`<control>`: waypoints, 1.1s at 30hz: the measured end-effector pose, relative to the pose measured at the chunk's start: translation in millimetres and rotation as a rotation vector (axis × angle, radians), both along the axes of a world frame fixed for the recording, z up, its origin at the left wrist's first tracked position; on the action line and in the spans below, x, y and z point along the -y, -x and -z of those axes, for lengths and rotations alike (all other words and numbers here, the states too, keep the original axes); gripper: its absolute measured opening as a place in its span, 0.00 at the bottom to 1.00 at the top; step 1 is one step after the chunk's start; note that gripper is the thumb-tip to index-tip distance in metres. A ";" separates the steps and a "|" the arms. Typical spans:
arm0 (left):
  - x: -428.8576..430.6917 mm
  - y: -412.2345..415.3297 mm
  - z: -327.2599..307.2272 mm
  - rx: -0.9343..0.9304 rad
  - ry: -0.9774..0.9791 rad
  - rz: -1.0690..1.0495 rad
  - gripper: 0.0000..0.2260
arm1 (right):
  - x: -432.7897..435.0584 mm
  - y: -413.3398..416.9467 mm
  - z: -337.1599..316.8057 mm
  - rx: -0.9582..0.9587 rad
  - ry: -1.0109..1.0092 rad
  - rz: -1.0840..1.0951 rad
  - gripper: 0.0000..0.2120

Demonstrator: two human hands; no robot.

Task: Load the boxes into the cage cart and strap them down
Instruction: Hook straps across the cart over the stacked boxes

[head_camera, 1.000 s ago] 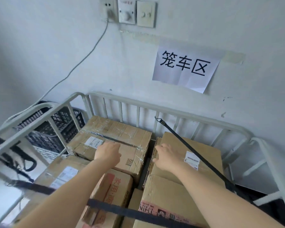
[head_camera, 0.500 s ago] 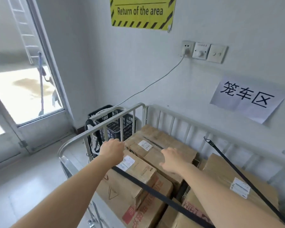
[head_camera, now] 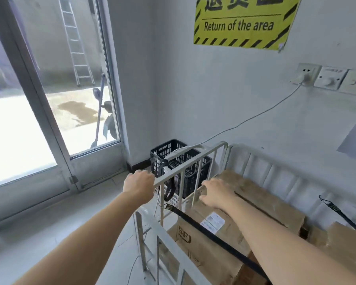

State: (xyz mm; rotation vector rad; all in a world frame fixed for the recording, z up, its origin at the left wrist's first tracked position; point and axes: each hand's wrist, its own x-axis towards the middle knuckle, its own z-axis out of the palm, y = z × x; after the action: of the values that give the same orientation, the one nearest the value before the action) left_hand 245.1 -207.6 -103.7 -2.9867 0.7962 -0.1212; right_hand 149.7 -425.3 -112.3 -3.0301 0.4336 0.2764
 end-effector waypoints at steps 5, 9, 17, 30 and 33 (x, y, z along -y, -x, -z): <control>-19.6 -50.7 11.6 -0.032 -0.005 -0.028 0.10 | -20.8 -61.4 2.5 -0.016 -0.023 -0.030 0.23; -21.3 -93.9 26.3 -0.050 -0.033 -0.048 0.11 | -23.4 -115.2 11.7 -0.021 -0.026 -0.060 0.24; -2.1 -177.2 60.8 -0.152 -0.040 -0.081 0.10 | -7.7 -212.0 38.1 -0.070 -0.049 -0.071 0.22; 64.7 -289.1 151.6 -0.445 -0.026 0.055 0.14 | 11.2 -318.7 109.0 -0.216 -0.058 0.000 0.18; 78.2 -310.0 173.4 -0.547 0.003 0.060 0.18 | 10.9 -339.7 125.6 -0.235 -0.076 0.027 0.15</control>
State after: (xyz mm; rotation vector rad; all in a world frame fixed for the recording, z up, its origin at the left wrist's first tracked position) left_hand 555.1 -285.7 -277.1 -3.0229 0.9172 0.7192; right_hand 489.5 -436.2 -237.9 -2.9251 0.4668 0.6357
